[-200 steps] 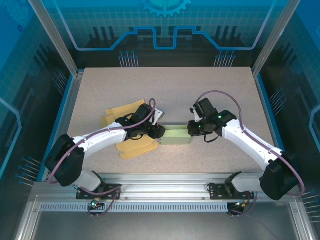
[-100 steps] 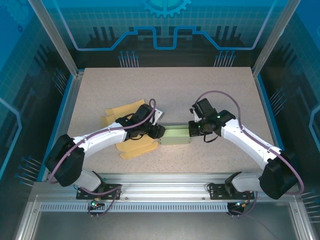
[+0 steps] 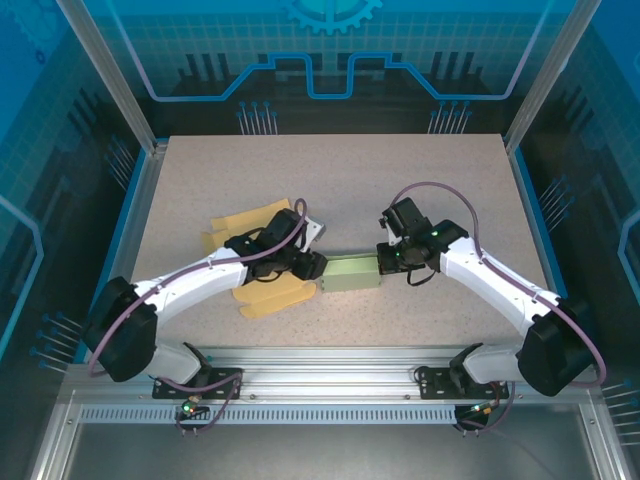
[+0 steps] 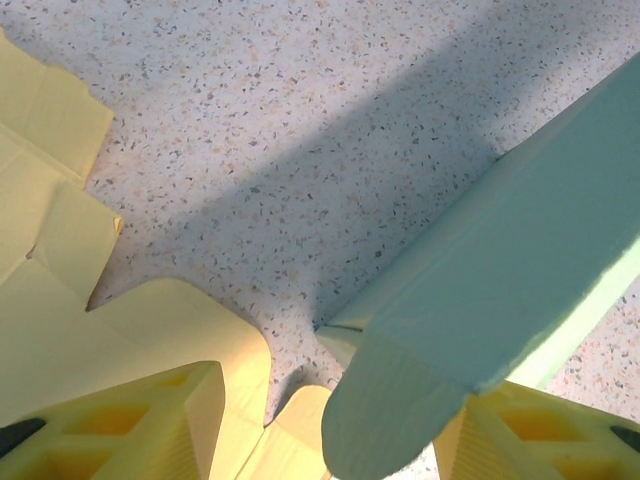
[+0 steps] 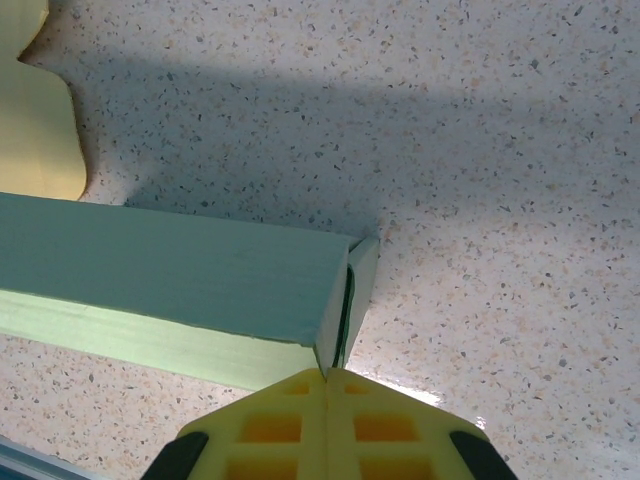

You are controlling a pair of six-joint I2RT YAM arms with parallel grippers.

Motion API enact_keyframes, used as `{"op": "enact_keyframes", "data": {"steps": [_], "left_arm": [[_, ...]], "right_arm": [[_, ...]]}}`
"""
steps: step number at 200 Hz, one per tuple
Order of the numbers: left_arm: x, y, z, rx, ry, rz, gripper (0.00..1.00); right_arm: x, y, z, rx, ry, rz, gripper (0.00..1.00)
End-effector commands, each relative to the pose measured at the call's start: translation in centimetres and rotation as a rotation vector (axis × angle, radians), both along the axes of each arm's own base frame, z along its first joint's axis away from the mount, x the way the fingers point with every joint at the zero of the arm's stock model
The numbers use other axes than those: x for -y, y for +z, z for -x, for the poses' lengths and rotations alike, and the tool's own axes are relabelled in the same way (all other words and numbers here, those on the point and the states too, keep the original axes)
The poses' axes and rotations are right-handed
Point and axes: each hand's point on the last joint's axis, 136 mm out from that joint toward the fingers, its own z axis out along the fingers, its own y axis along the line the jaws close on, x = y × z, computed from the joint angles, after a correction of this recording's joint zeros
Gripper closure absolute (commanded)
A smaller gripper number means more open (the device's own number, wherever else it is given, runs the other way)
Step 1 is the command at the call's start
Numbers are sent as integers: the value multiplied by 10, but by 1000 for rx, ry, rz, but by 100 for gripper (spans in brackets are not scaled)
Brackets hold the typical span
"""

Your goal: Fold the paper box

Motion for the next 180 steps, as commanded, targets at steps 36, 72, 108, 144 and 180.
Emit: {"op": "enact_keyframes", "data": {"steps": [36,72,108,144,180], "left_arm": [[-7,15,9,-5,-4,-30,46],[2,19,7,-1,-28,-21,54],[7,22,1,16,-46,-31,65],[9,22,0,13,-54,-45,71],[2,16,-2,29,-47,-105,63]], "right_arm": [[-4,-4,4,-21,24,20,97],[-6,-2,2,-17,29,12,97],[-6,-1,2,-17,30,9,97],[-6,3,3,-8,29,5,96],[-6,2,3,-10,32,6,96]]}}
